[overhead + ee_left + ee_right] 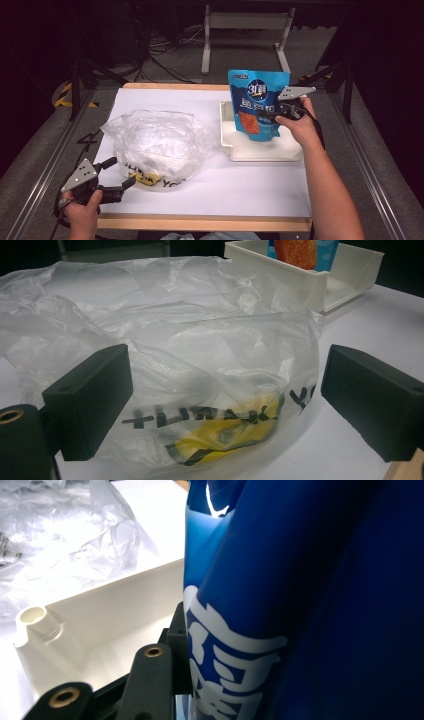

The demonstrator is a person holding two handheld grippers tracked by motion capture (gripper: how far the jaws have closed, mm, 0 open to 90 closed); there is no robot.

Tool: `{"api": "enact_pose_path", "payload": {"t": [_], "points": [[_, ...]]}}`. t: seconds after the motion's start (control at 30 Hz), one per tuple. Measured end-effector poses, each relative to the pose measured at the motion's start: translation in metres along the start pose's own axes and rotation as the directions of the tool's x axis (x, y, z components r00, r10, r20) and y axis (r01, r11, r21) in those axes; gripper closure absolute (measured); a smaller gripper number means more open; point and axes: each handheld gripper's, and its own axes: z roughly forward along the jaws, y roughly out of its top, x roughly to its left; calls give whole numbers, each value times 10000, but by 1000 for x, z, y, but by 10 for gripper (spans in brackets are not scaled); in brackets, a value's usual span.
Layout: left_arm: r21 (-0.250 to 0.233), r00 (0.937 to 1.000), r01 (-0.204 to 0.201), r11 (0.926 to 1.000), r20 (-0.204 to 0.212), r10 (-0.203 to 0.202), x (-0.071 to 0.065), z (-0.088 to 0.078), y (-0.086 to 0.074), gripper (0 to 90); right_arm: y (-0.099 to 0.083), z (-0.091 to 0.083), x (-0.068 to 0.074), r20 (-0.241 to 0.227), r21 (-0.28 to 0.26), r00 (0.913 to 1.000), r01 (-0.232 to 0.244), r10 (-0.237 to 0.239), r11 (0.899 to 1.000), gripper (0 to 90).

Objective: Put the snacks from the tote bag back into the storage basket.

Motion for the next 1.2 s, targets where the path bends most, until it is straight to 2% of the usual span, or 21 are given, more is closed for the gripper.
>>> {"api": "enact_pose_path", "payload": {"t": [0.3, 0.47, 0.63, 0.87, 1.0, 1.13, 1.2], "points": [[29, 10000, 4, 10000, -35, -4, 0, 0, 0, 73, -8, -4, -10, -92, 305, 9999, -118, 121, 9995, 573], [-2, 10000, 18, 10000, -29, -18, 0, 1, 0, 73, -14, -7, -15, -105, 245, 9996, -241, 243, 9994, 553], [2, 10000, 11, 10000, -31, -11, -1, 0, 0, 73, -18, -9, -16, -79, 228, 9997, -208, 210, 9995, 537], [25, 10000, 11, 10000, 5, -11, -1, 1, 0, 73, -25, -16, -20, 55, 513, 10000, -61, 58, 9987, 473], [26, 10000, 23, 10000, -7, -23, -1, 1, 0, 73, -29, -20, -23, 33, 623, 9999, -140, 138, 9980, 453], [20, 10000, 24, 10000, -32, -24, -1, 1, -1, 73, -34, -22, -26, 322, 992, 9995, -105, 73, 9950, 446], [17, 10000, 30, 10000, -44, -30, -1, 1, -1, 73, -37, -25, -27, 432, 1007, 9990, -195, 152, 9947, 441]]}}
